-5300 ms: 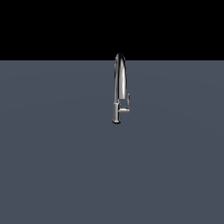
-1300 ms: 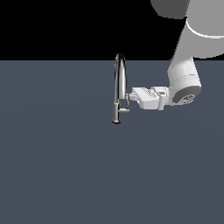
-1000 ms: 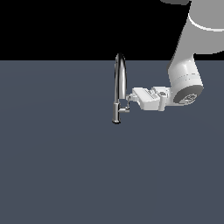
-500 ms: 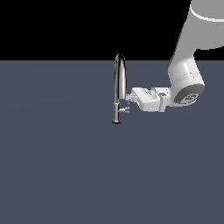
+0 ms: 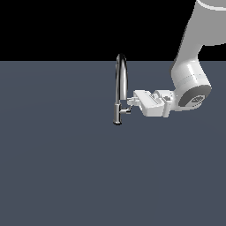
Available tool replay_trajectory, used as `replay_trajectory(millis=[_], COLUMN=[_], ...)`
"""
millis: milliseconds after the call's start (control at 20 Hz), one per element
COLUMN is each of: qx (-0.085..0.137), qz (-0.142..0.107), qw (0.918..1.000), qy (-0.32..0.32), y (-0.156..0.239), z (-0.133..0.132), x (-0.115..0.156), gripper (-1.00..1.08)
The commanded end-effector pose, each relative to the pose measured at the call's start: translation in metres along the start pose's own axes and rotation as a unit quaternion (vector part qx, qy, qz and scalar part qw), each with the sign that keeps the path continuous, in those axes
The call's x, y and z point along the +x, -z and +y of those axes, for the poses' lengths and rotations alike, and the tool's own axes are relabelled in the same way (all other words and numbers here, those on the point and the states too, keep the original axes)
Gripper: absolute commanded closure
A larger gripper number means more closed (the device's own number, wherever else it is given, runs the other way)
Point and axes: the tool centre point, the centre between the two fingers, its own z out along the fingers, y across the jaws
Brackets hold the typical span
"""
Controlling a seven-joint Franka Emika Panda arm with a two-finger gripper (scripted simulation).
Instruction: Turn on the faucet by rotating a designated handle.
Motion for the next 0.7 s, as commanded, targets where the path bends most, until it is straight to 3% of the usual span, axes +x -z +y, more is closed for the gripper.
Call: replay_trajectory(millis=[0, 100, 150, 650], qx=[0.004, 0.004, 0.000, 0.005], qz=[0.001, 0.001, 0.000, 0.001], qw=[0.9999, 0.9999, 1.0000, 0.9999], qy=[-0.012, -0.012, -0.001, -0.012], y=[0.006, 0.007, -0.001, 0.007], z=[0.016, 0.019, 0.008, 0.036], x=[0.016, 0.017, 0.006, 0.069], gripper=[1.08, 1.08, 1.08, 1.08])
